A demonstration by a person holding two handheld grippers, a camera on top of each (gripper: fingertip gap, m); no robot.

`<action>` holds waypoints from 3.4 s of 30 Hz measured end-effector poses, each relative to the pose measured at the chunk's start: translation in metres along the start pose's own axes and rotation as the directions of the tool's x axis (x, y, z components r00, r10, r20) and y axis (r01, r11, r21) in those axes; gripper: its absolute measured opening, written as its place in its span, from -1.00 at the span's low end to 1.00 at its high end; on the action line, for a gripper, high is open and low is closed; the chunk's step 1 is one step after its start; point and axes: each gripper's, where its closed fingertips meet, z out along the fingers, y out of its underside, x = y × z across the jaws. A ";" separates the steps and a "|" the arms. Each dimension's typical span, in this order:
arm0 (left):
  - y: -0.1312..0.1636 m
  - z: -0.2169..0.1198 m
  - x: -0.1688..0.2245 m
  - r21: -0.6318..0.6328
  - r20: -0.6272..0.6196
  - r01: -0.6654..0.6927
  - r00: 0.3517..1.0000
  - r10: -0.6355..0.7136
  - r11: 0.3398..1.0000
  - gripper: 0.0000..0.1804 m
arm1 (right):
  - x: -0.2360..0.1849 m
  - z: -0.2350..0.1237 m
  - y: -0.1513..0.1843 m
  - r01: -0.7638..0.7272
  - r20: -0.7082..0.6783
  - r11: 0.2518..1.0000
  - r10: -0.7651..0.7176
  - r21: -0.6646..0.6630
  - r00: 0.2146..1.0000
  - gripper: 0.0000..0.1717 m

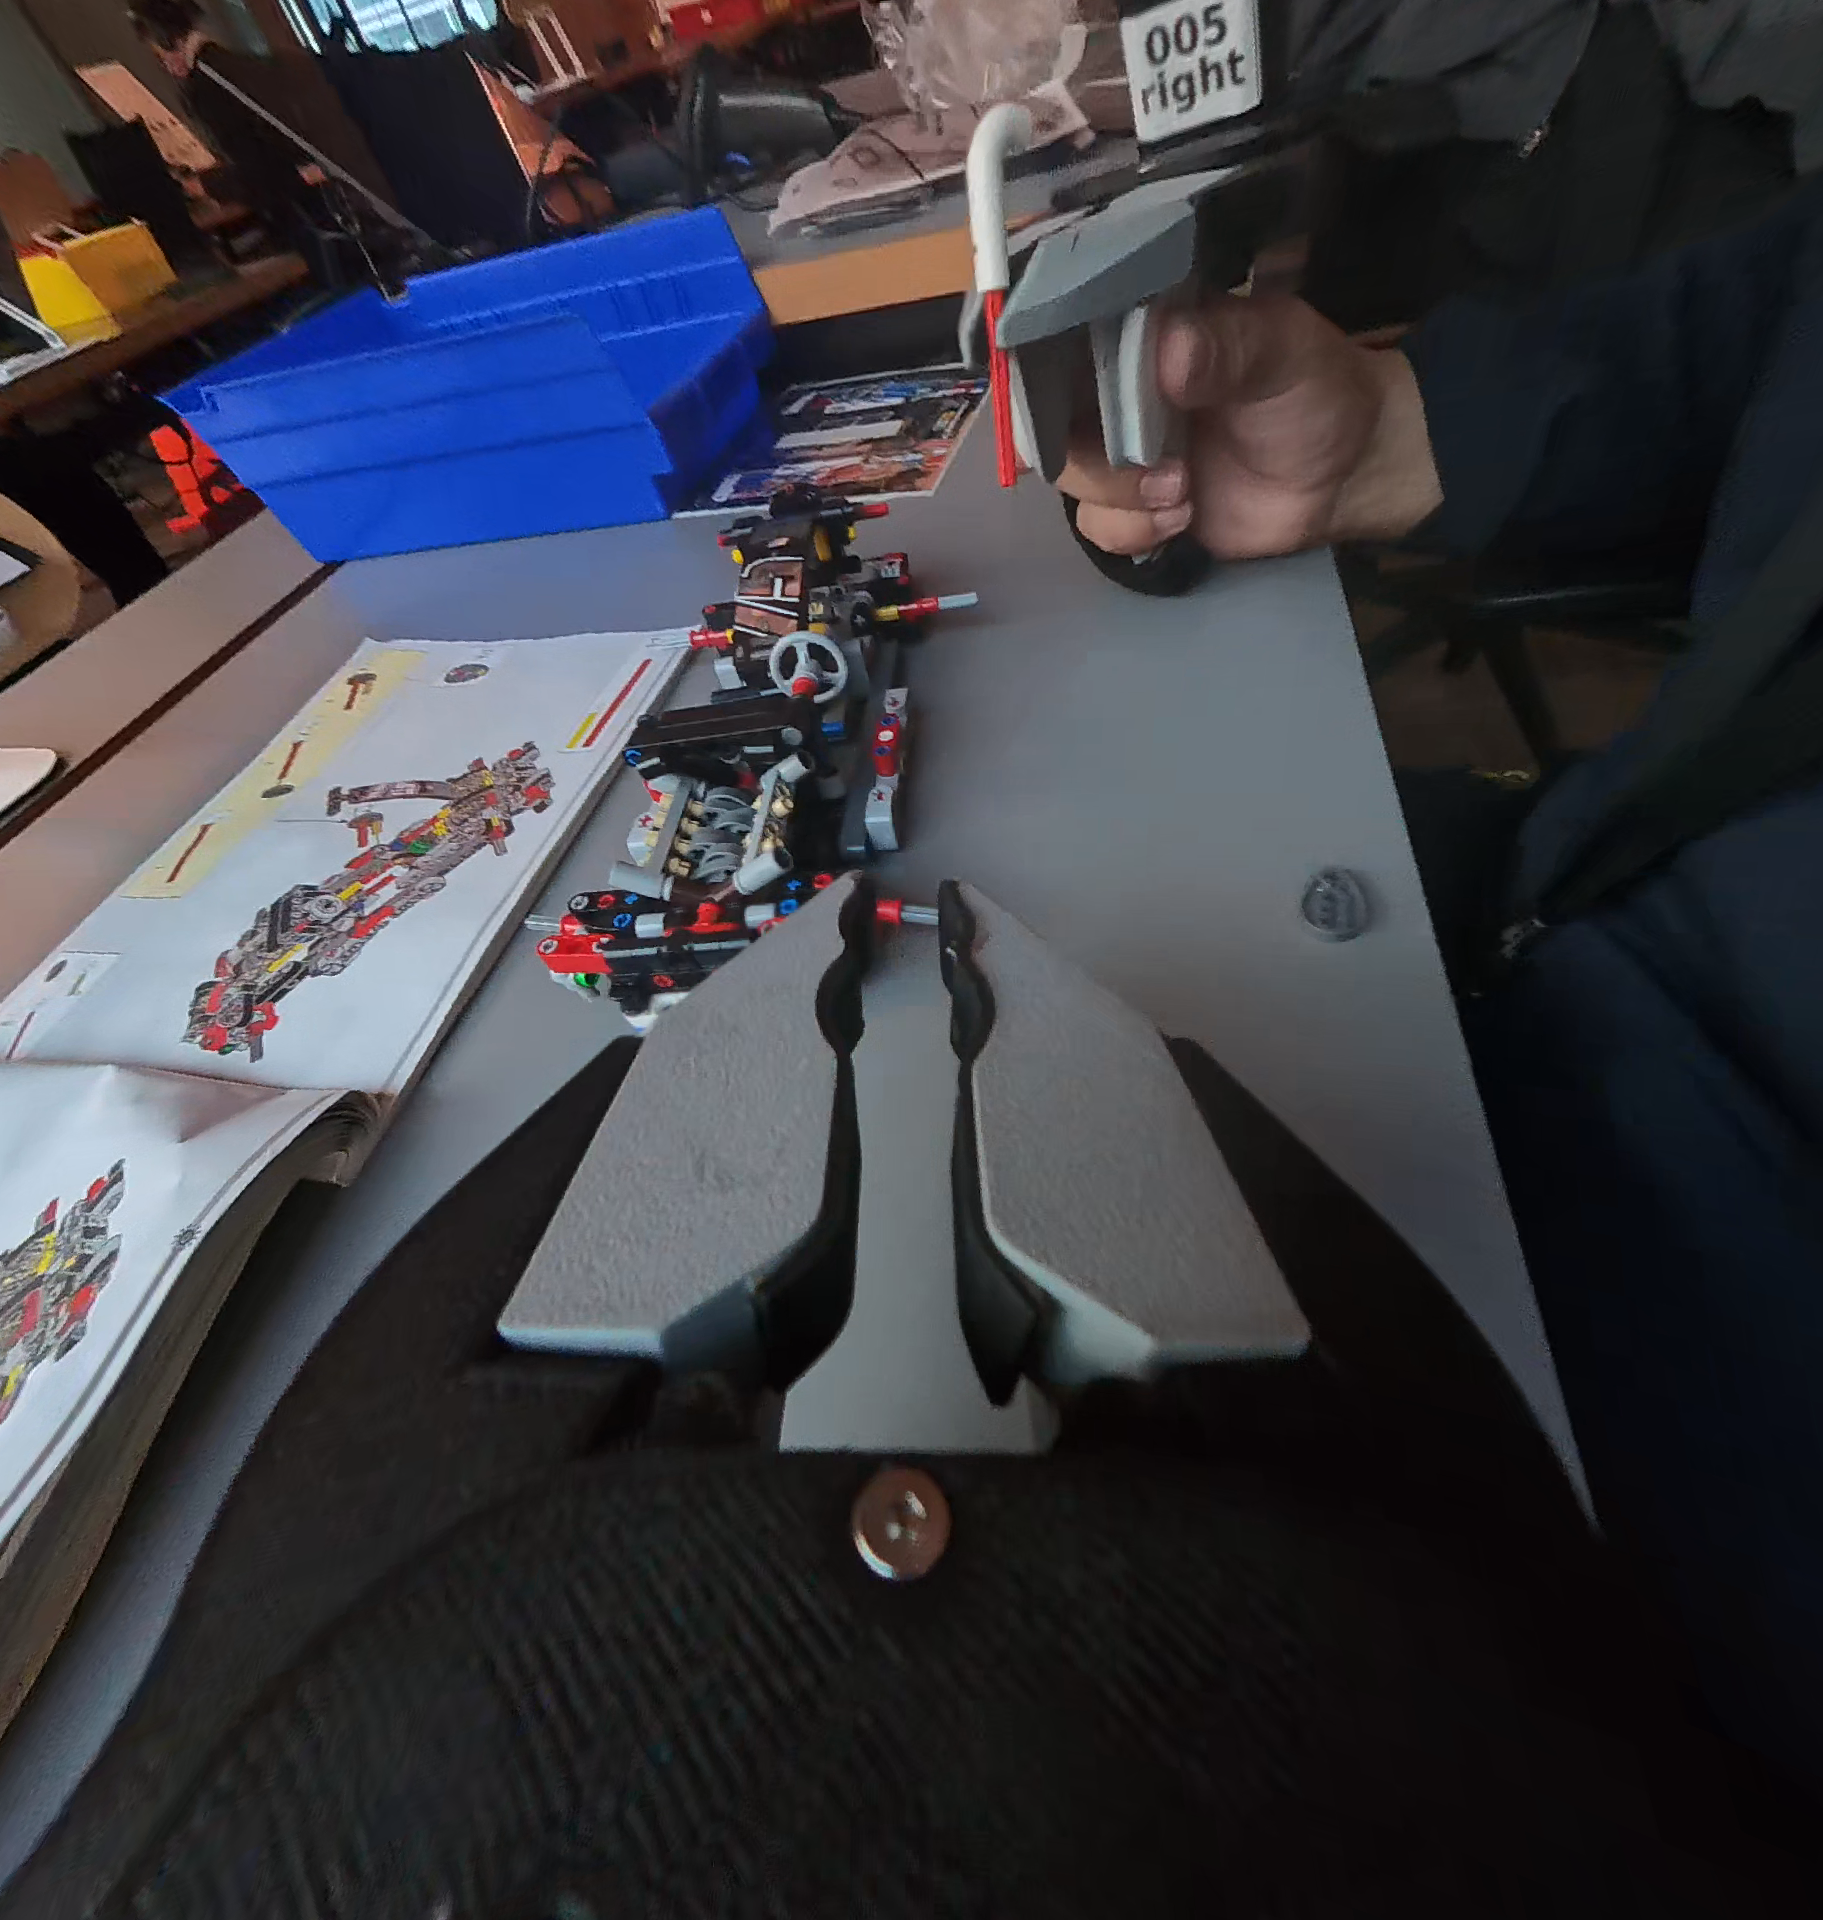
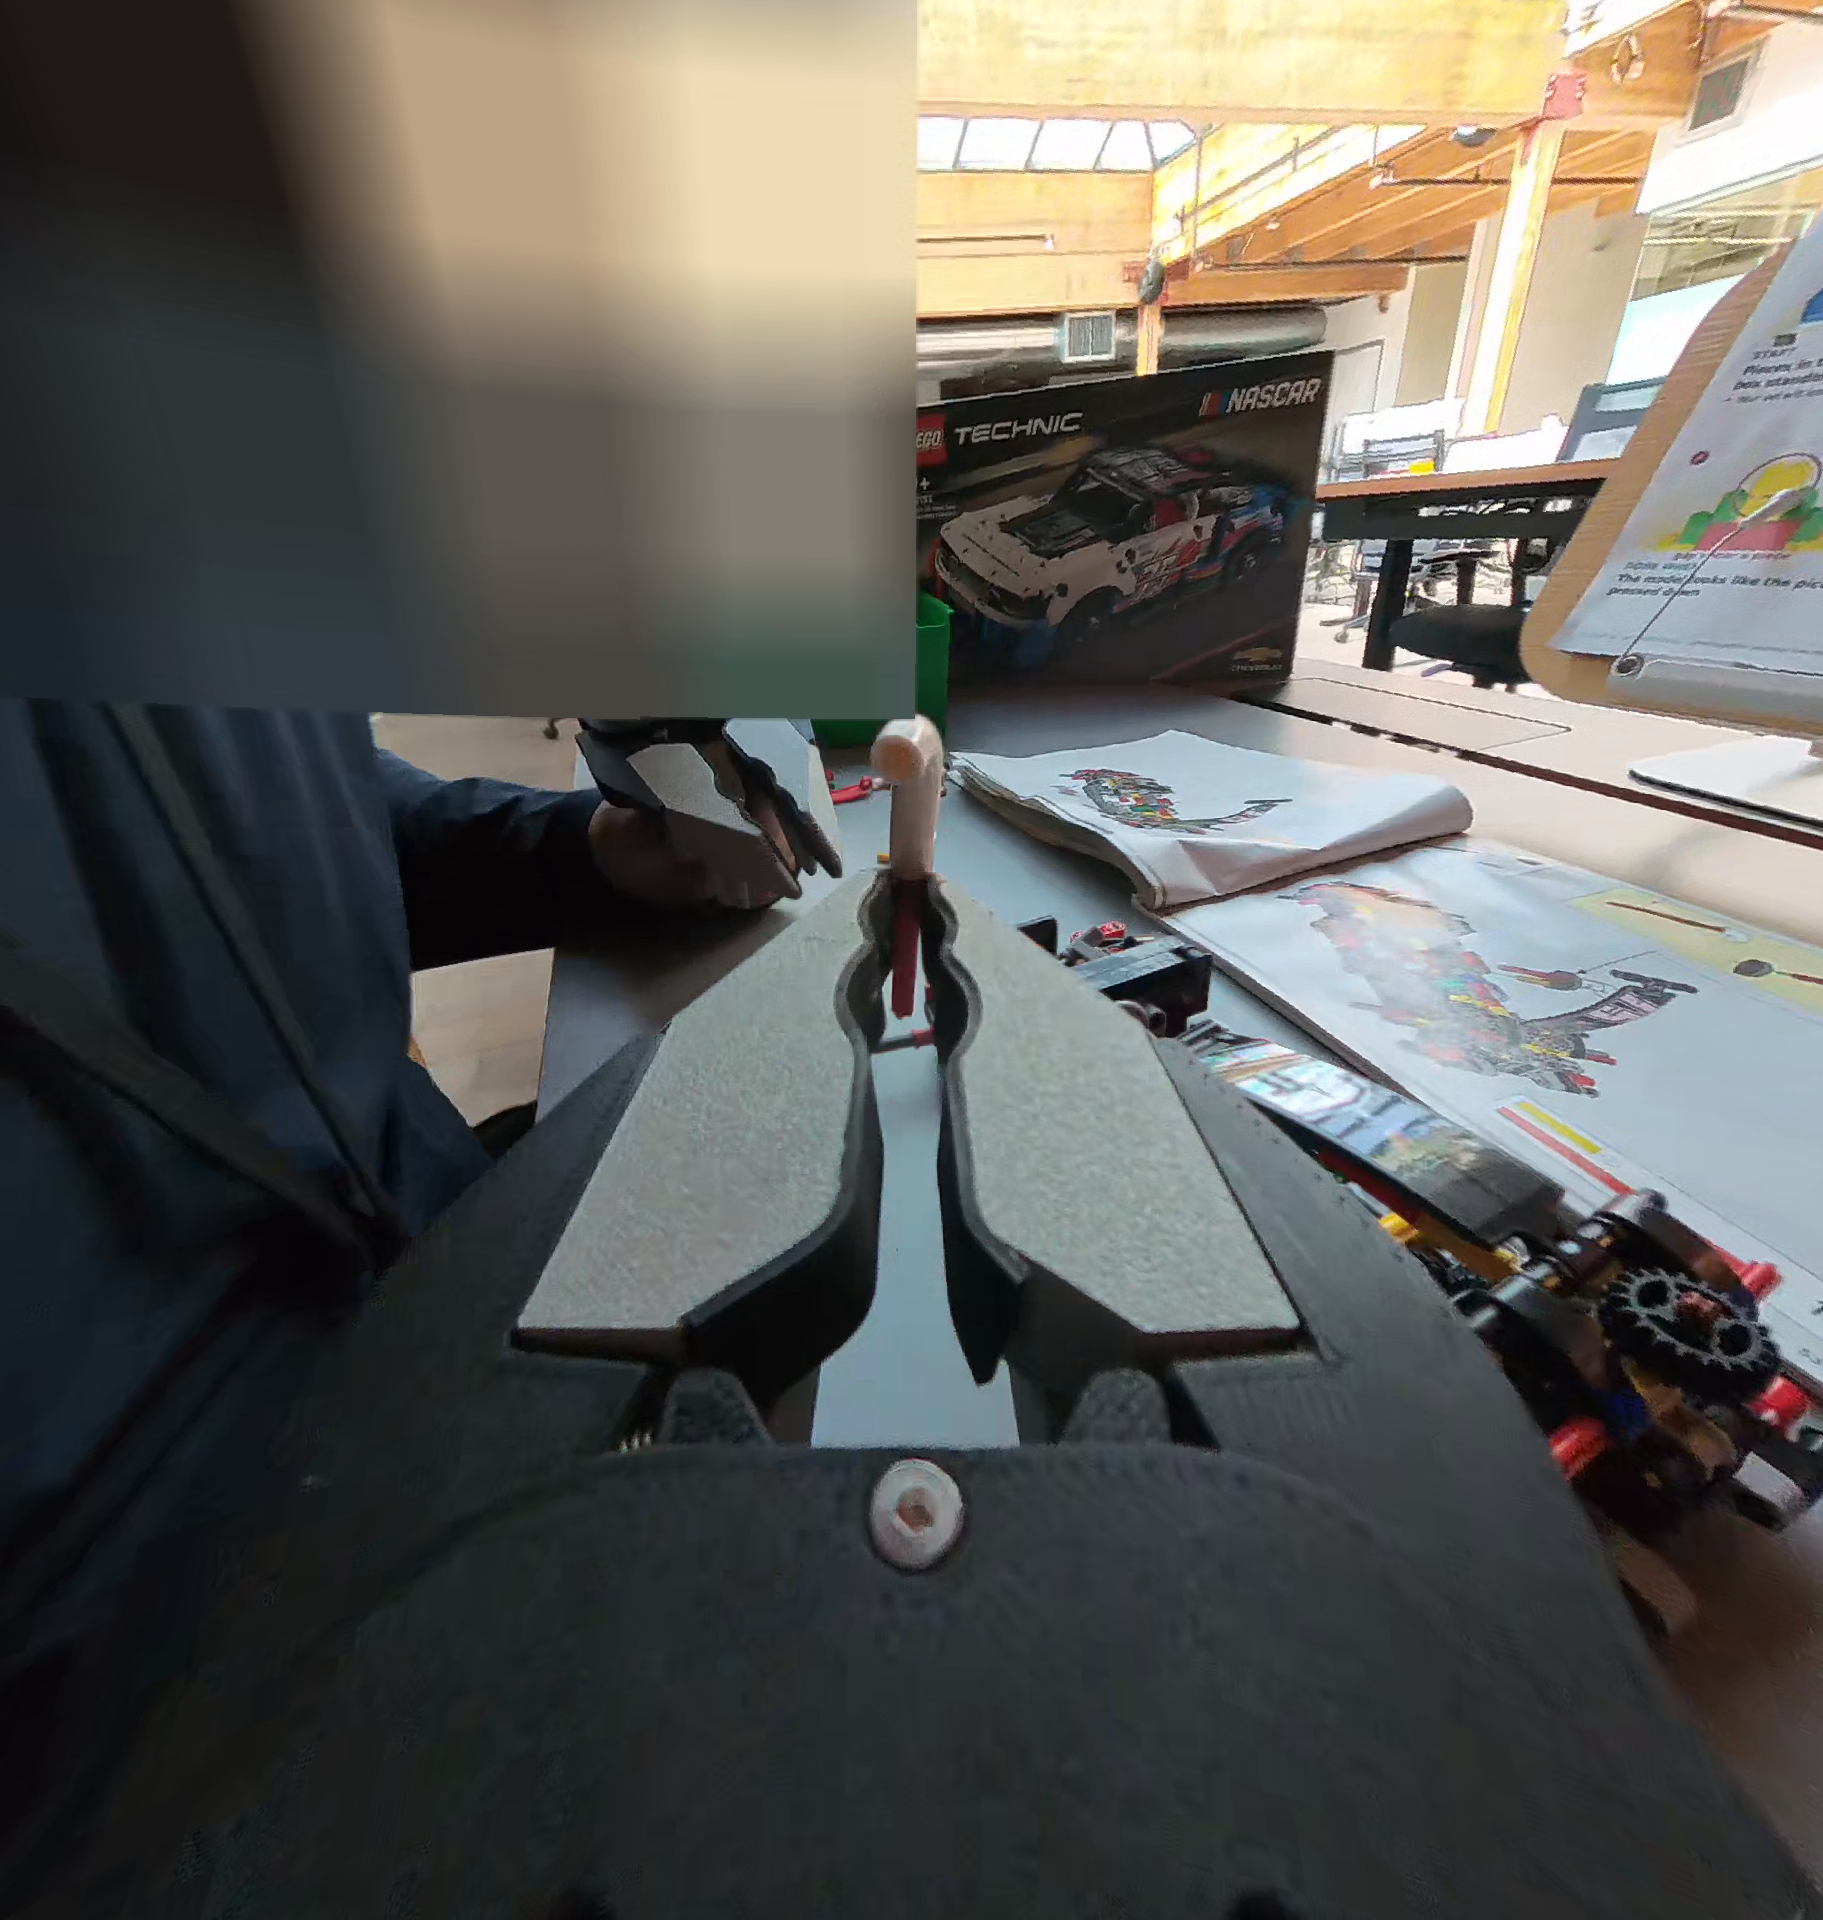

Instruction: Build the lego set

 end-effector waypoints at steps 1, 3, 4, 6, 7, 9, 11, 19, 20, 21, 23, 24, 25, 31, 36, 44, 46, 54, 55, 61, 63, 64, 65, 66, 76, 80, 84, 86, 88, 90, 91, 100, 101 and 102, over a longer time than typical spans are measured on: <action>-0.001 0.000 -0.003 0.007 0.012 -0.003 1.000 0.003 1.000 -0.89 | 0.002 0.000 -0.001 -0.010 -0.001 1.000 0.010 0.007 1.000 -1.00; -0.001 0.000 -0.004 0.011 0.008 -0.009 1.000 0.009 1.000 -0.90 | 0.004 0.000 0.000 -0.021 0.000 1.000 0.021 0.002 1.000 -1.00; -0.001 0.001 -0.004 0.008 0.006 -0.009 1.000 0.009 1.000 -0.90 | 0.004 0.001 0.000 -0.017 -0.001 1.000 0.017 -0.005 1.000 -1.00; 0.000 0.002 -0.005 0.004 0.007 -0.010 1.000 0.010 1.000 -0.90 | 0.004 0.002 0.003 -0.003 -0.002 1.000 0.003 -0.021 1.000 -1.00; 0.000 0.002 -0.006 0.006 0.006 -0.010 1.000 0.010 1.000 -0.90 | 0.003 0.003 0.003 0.002 0.000 1.000 -0.002 -0.027 1.000 -1.00; 0.000 0.002 -0.007 0.007 0.007 -0.009 1.000 0.009 1.000 -0.91 | 0.002 0.003 0.004 0.009 -0.001 1.000 -0.009 -0.030 1.000 -1.00; -0.001 0.002 -0.008 0.012 0.007 -0.006 1.000 0.006 1.000 -0.91 | 0.003 0.003 0.004 0.003 0.000 1.000 -0.003 -0.029 1.000 -1.00; -0.002 0.003 -0.012 0.023 0.002 0.009 1.000 -0.009 1.000 -0.92 | 0.003 0.004 0.004 -0.004 0.004 0.999 0.004 -0.034 1.000 -0.99; -0.002 0.003 -0.011 0.025 0.000 0.007 1.000 -0.007 1.000 -0.91 | 0.002 0.004 0.005 -0.002 0.006 0.999 0.003 -0.036 1.000 -1.00; -0.003 0.003 -0.010 0.025 -0.005 0.004 1.000 -0.004 1.000 -0.91 | 0.002 0.004 0.005 0.000 0.007 0.999 0.000 -0.037 1.000 -0.99; -0.002 0.003 -0.009 0.017 -0.010 -0.002 1.000 0.002 1.000 -0.89 | 0.001 0.004 0.005 0.010 0.010 0.999 -0.009 -0.040 1.000 -1.00; -0.001 0.004 -0.009 0.014 -0.006 -0.009 1.000 0.009 1.000 -0.87 | 0.000 0.004 0.005 0.015 0.011 0.999 -0.015 -0.042 1.000 -1.00; -0.001 0.003 -0.008 0.015 -0.001 -0.017 1.000 0.017 1.000 -0.87 | -0.001 0.004 0.006 0.019 0.013 0.999 -0.019 -0.041 1.000 -1.00; -0.006 -0.003 -0.006 0.046 -0.036 0.071 0.997 -0.070 0.996 -0.84 | -0.012 0.007 0.005 -0.034 0.063 0.999 0.036 -0.034 0.997 -0.99; -0.004 -0.002 0.029 -0.033 -0.166 0.190 0.967 -0.192 0.981 -0.81 | -0.058 0.032 0.033 -0.078 0.189 0.970 0.124 -0.231 0.974 -0.99; 0.018 0.017 0.090 -0.289 -0.298 0.125 0.930 -0.213 0.949 -0.81 | -0.096 0.048 0.069 -0.035 0.234 0.896 0.154 -0.444 0.960 -0.99; 0.018 0.018 0.098 -0.310 -0.315 0.109 0.926 -0.210 0.945 -0.82 | -0.099 0.049 0.074 -0.016 0.221 0.883 0.135 -0.469 0.966 -0.99; 0.012 0.023 0.101 -0.325 -0.314 0.082 0.930 -0.190 0.942 -0.83 | -0.104 0.050 0.080 -0.006 0.178 0.869 0.108 -0.495 0.978 -0.99; 0.011 0.021 0.099 -0.326 -0.310 0.065 0.935 -0.172 0.943 -0.82 | -0.104 0.049 0.079 -0.016 0.175 0.873 0.116 -0.487 0.978 -0.99; -0.007 0.021 0.113 -0.283 -0.398 0.180 0.872 -0.286 0.942 -0.78 | -0.109 0.046 0.056 -0.093 0.187 0.932 0.167 -0.351 0.968 -0.99; -0.010 0.026 0.117 -0.267 -0.415 0.200 0.859 -0.300 0.943 -0.79 | -0.108 0.045 0.055 -0.112 0.188 0.935 0.183 -0.336 0.965 -0.98; -0.014 0.026 0.117 -0.247 -0.423 0.204 0.857 -0.295 0.947 -0.82 | -0.108 0.045 0.054 -0.111 0.186 0.937 0.180 -0.331 0.966 -0.99; -0.018 0.027 0.117 -0.231 -0.422 0.209 0.858 -0.292 0.950 -0.83 | -0.108 0.044 0.054 -0.108 0.186 0.938 0.177 -0.328 0.966 -1.00; -0.020 0.027 0.115 -0.222 -0.413 0.217 0.862 -0.293 0.951 -0.83 | -0.109 0.044 0.054 -0.107 0.188 0.939 0.176 -0.326 0.966 -0.99; -0.023 0.035 0.108 -0.177 -0.376 0.292 0.863 -0.338 0.940 -0.98 | -0.103 0.043 0.050 -0.132 0.165 0.942 0.190 -0.307 0.968 -1.00; -0.021 0.037 0.102 -0.178 -0.356 0.341 0.852 -0.383 0.923 -0.98 | -0.096 0.042 0.051 -0.151 0.129 0.939 0.198 -0.308 0.972 -0.95; -0.019 0.038 0.097 -0.174 -0.329 0.355 0.858 -0.394 0.919 -0.98 | -0.090 0.038 0.045 -0.170 0.114 0.944 0.209 -0.282 0.971 -1.00; -0.013 0.040 0.093 -0.195 -0.290 0.332 0.880 -0.378 0.923 -0.99 | -0.087 0.037 0.042 -0.170 0.101 0.947 0.204 -0.272 0.974 -1.00; -0.012 0.041 0.093 -0.202 -0.279 0.335 0.881 -0.382 0.920 -0.98 | -0.088 0.038 0.043 -0.182 0.102 0.943 0.217 -0.277 0.971 -0.98; -0.012 0.041 0.093 -0.206 -0.285 0.353 0.871 -0.401 0.913 -0.99 | -0.085 0.039 0.046 -0.194 0.084 0.938 0.227 -0.287 0.970 -0.84; -0.011 0.041 0.092 -0.208 -0.280 0.355 0.871 -0.403 0.911 -0.98 | -0.085 0.039 0.048 -0.197 0.081 0.936 0.229 -0.294 0.970 -0.84; -0.008 0.044 0.093 -0.223 -0.265 0.367 0.869 -0.418 0.903 -0.98 | -0.080 0.045 0.046 -0.191 0.060 0.940 0.216 -0.282 0.975 -0.94; -0.009 0.044 0.093 -0.219 -0.265 0.367 0.869 -0.417 0.904 -0.98 | -0.078 0.044 0.042 -0.219 0.062 0.941 0.242 -0.259 0.968 -0.95; -0.010 0.044 0.092 -0.211 -0.264 0.367 0.871 -0.414 0.906 -0.99 | -0.077 0.044 0.041 -0.244 0.066 0.938 0.267 -0.248 0.961 -0.95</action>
